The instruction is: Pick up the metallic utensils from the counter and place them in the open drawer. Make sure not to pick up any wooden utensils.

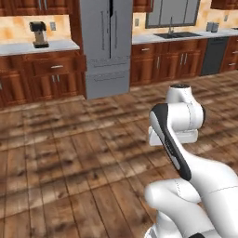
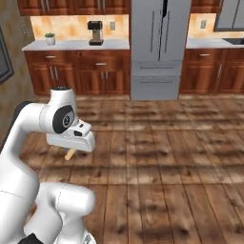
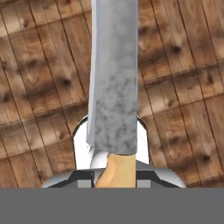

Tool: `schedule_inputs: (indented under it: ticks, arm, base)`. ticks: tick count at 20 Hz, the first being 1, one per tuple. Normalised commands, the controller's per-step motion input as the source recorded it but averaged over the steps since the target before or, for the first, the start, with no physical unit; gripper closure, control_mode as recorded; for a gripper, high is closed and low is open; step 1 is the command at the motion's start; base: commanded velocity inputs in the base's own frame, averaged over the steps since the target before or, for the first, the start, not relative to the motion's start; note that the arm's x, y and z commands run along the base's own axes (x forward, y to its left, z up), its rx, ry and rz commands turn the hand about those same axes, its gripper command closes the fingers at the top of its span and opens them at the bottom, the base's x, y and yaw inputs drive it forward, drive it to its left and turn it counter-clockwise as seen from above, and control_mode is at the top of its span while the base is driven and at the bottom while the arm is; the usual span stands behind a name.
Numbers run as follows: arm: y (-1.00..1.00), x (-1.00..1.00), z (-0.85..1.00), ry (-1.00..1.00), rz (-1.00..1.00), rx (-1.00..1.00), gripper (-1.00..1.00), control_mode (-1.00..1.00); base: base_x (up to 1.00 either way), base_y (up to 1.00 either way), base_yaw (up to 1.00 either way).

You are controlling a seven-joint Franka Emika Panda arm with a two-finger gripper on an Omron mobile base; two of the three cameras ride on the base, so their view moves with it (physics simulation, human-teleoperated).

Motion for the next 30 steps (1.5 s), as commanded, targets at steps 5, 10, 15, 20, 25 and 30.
schedule_inputs:
  ticks: [5,10,15,20,25,30]
  arm:
    - [0.00,0.00,0.00,0.00,0.00,0.00,1.00,1.00]
    - [0.00,0.00,0.00,0.00,0.00,0.00,1.00,1.00]
    - [0.00,0.00,0.00,0.00,0.00,0.00,1.00,1.00]
    - [0.00,0.00,0.00,0.00,0.00,0.00,1.00,1.00]
    - [0.00,0.00,0.00,0.00,0.00,0.00,1.00,1.00]
    - [0.00,0.00,0.00,0.00,0.00,0.00,1.00,1.00]
  base:
    - [1.00,1.00,-0.13]
    - [1.00,0.93,-0.05]
    - [1.00,0.75,0.00]
    - [1.00,0.48,0.00]
    - [1.00,0.05,-0.11]
    - [1.00,0.37,-0.24]
